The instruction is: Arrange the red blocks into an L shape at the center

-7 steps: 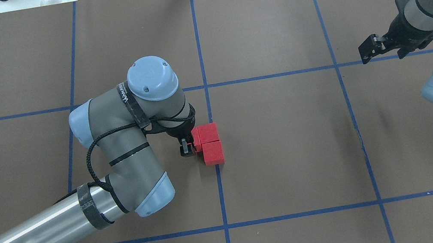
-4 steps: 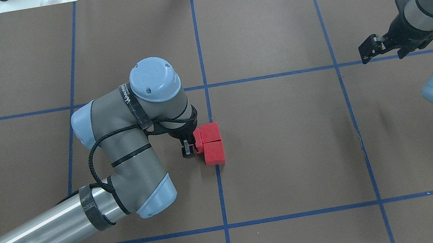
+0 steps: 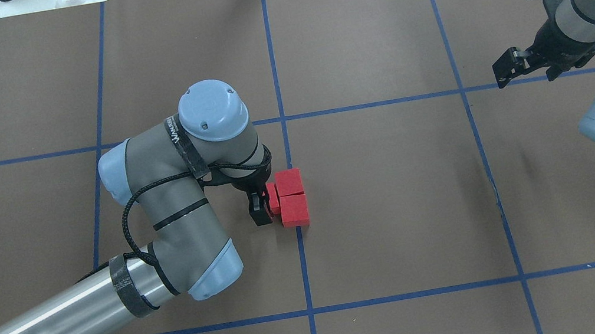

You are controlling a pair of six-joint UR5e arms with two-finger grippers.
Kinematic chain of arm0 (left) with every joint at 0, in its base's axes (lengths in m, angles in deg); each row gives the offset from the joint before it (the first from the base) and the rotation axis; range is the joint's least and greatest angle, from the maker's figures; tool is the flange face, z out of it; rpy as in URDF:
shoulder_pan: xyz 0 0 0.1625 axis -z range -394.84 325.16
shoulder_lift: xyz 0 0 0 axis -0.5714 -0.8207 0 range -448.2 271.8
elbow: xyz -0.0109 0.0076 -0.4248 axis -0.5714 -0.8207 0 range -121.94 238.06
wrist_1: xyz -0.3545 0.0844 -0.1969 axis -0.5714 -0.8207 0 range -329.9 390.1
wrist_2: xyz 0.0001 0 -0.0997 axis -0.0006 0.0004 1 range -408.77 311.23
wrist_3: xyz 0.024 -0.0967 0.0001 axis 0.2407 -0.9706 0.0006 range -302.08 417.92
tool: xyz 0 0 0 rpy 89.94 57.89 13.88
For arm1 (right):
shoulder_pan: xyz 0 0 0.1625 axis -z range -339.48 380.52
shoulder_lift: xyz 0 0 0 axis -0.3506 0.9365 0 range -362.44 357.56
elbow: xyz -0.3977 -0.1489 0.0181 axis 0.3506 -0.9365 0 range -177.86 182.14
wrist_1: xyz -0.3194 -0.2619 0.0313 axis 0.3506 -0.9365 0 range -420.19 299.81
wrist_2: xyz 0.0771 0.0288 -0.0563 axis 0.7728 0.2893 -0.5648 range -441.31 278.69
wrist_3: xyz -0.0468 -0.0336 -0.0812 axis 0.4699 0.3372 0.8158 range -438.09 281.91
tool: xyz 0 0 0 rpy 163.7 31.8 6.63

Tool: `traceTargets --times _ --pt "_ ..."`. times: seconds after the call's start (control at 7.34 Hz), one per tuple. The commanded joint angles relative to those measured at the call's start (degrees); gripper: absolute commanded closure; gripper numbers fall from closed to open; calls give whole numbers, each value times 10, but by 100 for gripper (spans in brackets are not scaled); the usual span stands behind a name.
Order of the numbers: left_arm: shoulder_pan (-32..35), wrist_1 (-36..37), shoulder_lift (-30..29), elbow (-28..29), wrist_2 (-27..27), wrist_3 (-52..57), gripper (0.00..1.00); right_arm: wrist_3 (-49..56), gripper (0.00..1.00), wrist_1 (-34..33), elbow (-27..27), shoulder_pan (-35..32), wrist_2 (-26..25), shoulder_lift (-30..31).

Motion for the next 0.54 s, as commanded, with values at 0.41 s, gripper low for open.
traceTargets --times 0.41 --pt "4 -3 6 -27 9 42 0 -1 0 0 -1 1 0 -1"
